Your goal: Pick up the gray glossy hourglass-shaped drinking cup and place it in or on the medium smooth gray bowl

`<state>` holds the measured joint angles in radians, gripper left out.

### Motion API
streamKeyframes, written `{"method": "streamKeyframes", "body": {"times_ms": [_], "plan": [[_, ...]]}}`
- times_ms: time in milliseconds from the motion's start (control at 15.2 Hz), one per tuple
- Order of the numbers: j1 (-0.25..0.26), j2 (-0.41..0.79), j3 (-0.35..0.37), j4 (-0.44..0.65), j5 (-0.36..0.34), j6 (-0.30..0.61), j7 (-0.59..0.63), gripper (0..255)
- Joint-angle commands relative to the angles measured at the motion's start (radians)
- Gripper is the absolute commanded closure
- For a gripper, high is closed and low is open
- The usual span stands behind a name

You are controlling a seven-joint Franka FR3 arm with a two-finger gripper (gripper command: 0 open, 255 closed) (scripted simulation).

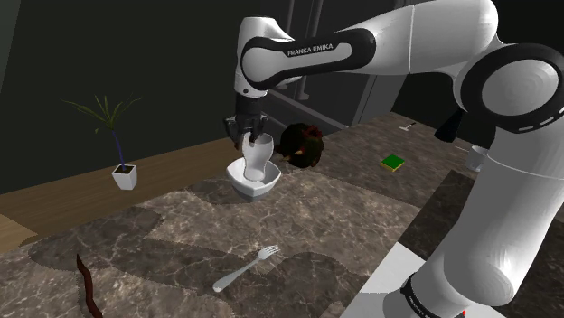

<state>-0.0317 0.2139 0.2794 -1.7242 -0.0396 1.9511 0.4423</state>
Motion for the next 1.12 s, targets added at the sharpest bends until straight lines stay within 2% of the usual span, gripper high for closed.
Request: {"method": "streamKeyframes", "body": {"times_ms": [0, 264, 528, 1056], "plan": [[0.0, 0.0, 0.0, 0.0, 0.0, 0.0, 0.0, 0], [0.0, 0.0, 0.0, 0.0, 0.0, 0.0, 0.0, 0], [-0.001, -0.018, 0.002, 0.104, 0.006, -0.121, -0.004, 0], [-0.001, -0.018, 0.002, 0.104, 0.006, -0.121, -0.004, 0]]}}
